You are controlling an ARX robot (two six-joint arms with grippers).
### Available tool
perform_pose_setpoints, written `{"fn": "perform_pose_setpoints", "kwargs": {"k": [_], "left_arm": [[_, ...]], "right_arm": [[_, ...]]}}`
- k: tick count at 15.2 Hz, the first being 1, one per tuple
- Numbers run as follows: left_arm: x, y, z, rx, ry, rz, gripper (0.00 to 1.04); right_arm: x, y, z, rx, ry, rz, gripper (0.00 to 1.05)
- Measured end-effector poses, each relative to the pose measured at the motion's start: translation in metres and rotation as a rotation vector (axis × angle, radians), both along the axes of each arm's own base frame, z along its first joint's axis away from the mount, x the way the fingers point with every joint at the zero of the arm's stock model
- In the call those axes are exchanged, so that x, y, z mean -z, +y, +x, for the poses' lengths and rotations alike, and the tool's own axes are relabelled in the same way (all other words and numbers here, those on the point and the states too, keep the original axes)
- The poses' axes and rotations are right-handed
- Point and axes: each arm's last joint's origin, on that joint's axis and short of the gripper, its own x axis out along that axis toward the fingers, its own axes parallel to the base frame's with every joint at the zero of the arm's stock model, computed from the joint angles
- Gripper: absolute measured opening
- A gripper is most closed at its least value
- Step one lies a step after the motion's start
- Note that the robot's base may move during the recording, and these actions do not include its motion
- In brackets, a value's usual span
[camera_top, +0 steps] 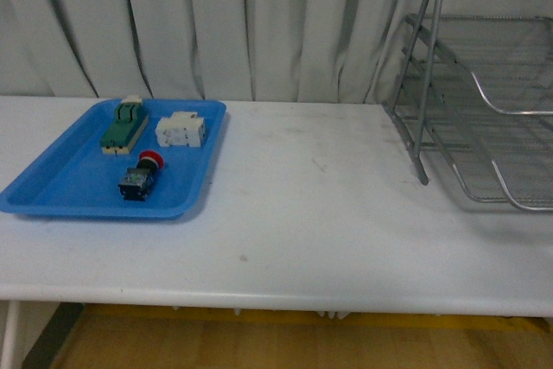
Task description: Place button on rack with both arms
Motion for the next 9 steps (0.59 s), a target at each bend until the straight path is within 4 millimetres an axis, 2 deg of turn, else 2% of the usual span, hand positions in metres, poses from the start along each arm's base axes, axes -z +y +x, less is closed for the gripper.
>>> {"fn": "perform_pose_setpoints", "kwargs": {"k": [3,7,8,9], "left_arm": [[0.000,0.000,0.000,0.000,0.000,0.000,0.98],[0.000,0.000,0.000,0.000,0.000,0.000,0.98],[0.000,0.000,0.000,0.000,0.000,0.000,0.98],[0.000,0.000,0.000,0.000,0.000,0.000,0.98]], "right_arm": [[0.001,0.002,-0.023,0.002,0.038,0.045,0.02],[0.004,0.001,-0.043,-0.007,0.068,0.081,0.02],[0.004,0.000,-0.046,-0.015,0.071,0.090,0.04],[0.008,0.000,-0.050,-0.010,0.102,0.140,0.16]]}}
